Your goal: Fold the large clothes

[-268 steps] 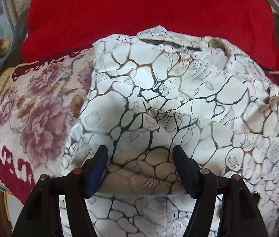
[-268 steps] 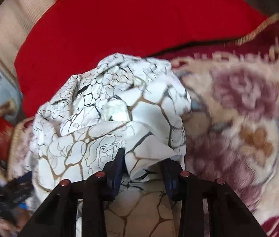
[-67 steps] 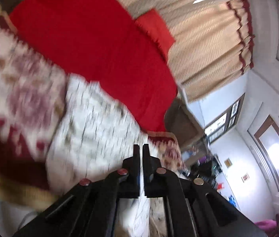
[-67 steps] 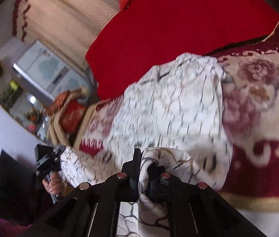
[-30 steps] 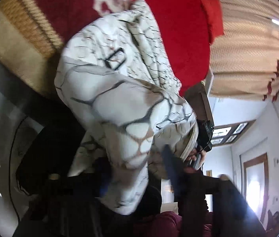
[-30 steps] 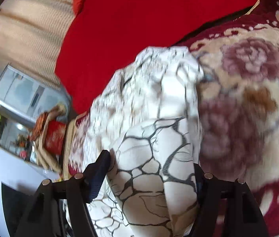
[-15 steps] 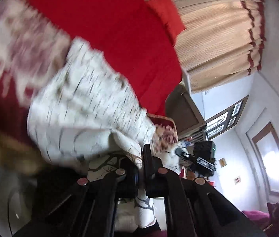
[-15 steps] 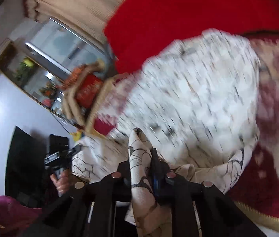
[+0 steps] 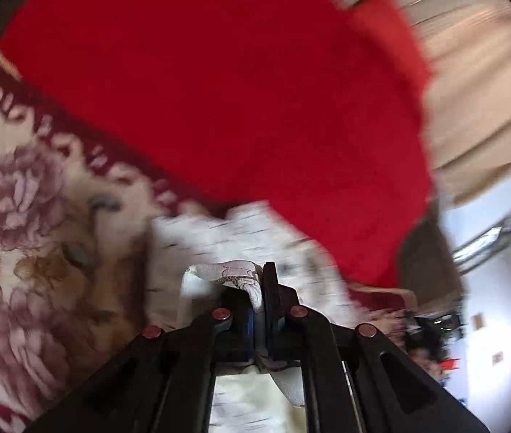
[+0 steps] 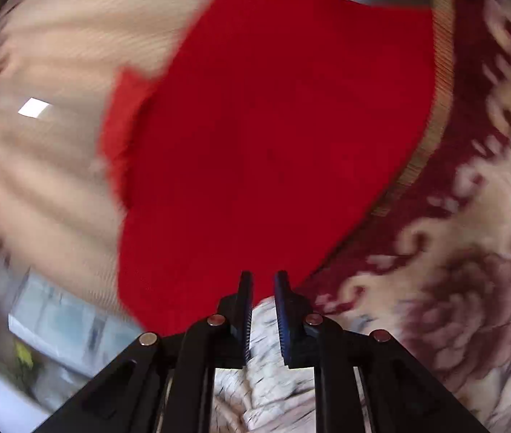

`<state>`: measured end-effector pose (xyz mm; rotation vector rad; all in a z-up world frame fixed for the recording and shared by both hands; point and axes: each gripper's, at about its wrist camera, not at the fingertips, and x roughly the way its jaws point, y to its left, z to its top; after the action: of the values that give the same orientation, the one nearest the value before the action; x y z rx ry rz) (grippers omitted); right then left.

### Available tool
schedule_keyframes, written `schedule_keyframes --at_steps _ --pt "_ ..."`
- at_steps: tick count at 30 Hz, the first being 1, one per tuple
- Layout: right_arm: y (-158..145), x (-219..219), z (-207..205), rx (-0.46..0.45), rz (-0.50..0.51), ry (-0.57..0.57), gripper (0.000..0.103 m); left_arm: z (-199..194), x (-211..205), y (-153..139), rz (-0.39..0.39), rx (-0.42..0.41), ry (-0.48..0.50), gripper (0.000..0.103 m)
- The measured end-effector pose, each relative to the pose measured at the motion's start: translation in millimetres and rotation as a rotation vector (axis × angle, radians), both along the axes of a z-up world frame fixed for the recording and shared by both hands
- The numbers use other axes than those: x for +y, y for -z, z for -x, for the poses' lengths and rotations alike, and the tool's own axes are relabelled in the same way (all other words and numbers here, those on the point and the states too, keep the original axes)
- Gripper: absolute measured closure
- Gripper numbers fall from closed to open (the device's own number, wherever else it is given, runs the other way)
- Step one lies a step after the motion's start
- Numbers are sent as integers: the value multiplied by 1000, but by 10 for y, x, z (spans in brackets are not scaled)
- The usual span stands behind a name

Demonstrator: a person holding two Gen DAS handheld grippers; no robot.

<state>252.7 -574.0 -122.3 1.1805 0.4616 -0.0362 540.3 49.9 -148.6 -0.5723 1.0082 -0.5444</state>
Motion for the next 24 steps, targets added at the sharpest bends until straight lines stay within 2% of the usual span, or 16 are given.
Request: schedule_keyframes --at_steps 1,2,3,4,5,7,10,12,14,16,18,19,22,23,24 --pt "121 -60 19 14 -46 -12 84 -29 -36 154 -30 23 1 98" --pt "180 -48 62 26 -47 -34 71 -16 -48 282 -23 41 8 99" --pt "214 -11 117 39 -31 -60 62 25 -40 375 0 52 14 99" --pt "252 40 204 48 -24 -89 34 83 -14 451 19 56 11 99" --pt "306 107 348 45 -33 -121 19 125 5 484 26 57 5 99" --pt "380 281 617 51 -25 -174 19 192 45 526 41 60 -3 99" --pt "383 710 888 35 -24 -332 19 269 72 467 41 55 -17 99" --pt "368 994 916 57 -23 -400 19 285 79 389 46 47 -31 99" --pt "363 1201 839 43 -20 -441 19 281 59 343 47 42 -42 99" --pt "423 1298 689 86 -3 -454 23 310 63 291 46 42 -50 99" --pt "489 1377 573 66 -57 -466 36 333 55 273 42 35 -49 99" --pt "466 1410 542 63 -36 -463 41 352 59 257 37 28 -50 99" --pt "373 1512 415 111 119 -413 46 374 70 273 40 37 -44 99" --pt "380 1534 385 106 128 -399 59 363 54 286 37 41 -45 99" --pt "362 1548 326 100 131 -403 65 345 34 310 36 40 -45 99"
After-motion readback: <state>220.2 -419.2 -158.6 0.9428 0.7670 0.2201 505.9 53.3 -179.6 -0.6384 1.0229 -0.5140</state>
